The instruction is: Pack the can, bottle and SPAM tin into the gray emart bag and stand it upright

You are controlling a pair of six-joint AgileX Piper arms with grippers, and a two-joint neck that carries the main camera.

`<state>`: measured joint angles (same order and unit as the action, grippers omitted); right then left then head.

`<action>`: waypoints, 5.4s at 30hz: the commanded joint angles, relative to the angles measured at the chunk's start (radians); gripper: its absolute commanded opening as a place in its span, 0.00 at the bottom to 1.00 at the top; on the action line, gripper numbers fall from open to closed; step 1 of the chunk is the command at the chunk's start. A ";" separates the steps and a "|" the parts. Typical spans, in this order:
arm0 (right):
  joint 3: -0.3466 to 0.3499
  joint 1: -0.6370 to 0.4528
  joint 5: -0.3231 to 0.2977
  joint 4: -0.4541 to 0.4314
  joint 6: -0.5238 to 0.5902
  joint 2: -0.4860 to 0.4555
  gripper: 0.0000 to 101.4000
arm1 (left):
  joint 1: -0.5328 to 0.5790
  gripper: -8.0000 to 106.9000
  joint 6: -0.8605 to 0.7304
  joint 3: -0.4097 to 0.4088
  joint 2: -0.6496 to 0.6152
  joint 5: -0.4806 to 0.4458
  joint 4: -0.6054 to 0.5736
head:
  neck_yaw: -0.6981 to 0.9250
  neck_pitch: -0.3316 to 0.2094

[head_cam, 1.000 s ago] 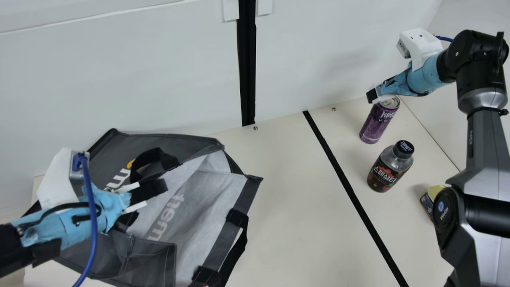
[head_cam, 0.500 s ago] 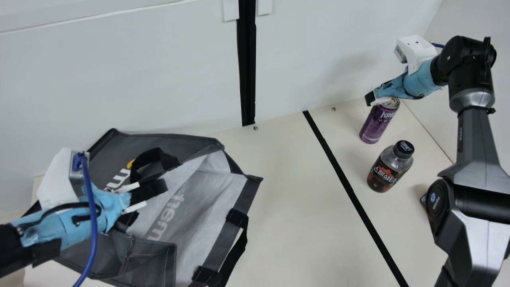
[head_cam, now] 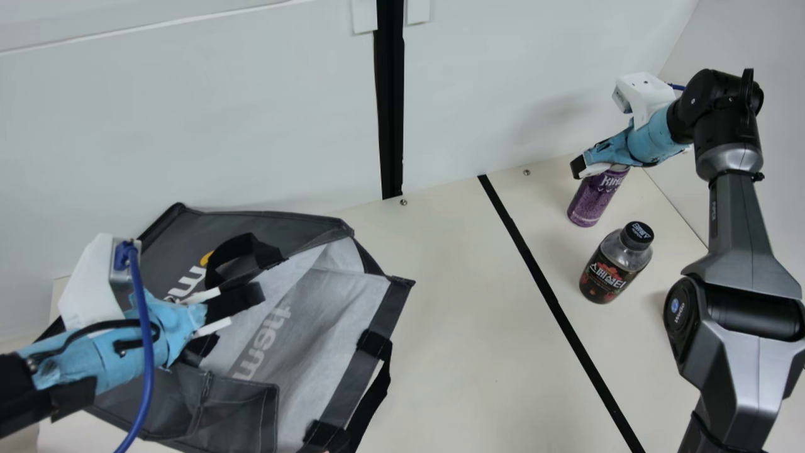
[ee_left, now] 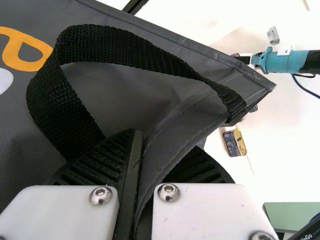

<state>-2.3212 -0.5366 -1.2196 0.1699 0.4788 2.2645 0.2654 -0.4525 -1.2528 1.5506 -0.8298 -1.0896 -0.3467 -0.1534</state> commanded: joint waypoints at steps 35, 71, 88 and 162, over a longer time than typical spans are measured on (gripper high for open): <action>0.040 0.047 0.000 0.102 0.192 -0.134 0.00 | 0.000 0.00 0.000 0.000 0.000 0.000 0.000 | -0.002 -0.021; 0.473 0.156 0.000 0.079 0.371 -0.553 0.00 | 0.000 0.00 0.000 0.000 0.000 0.000 0.000 | -0.002 -0.021; 0.718 0.186 0.000 0.173 0.431 -0.736 0.00 | 0.000 0.00 0.000 0.000 0.000 0.000 0.000 | -0.002 -0.021; 0.770 0.679 0.000 0.516 0.252 -1.098 0.00 | 0.000 0.00 0.000 0.000 0.000 0.000 0.000 | -0.002 -0.021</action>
<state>-1.5414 0.1337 -1.2230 0.6927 0.7443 1.1649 0.2654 -0.4525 -1.2528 1.5506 -0.8298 -1.0896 -0.3467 -0.1534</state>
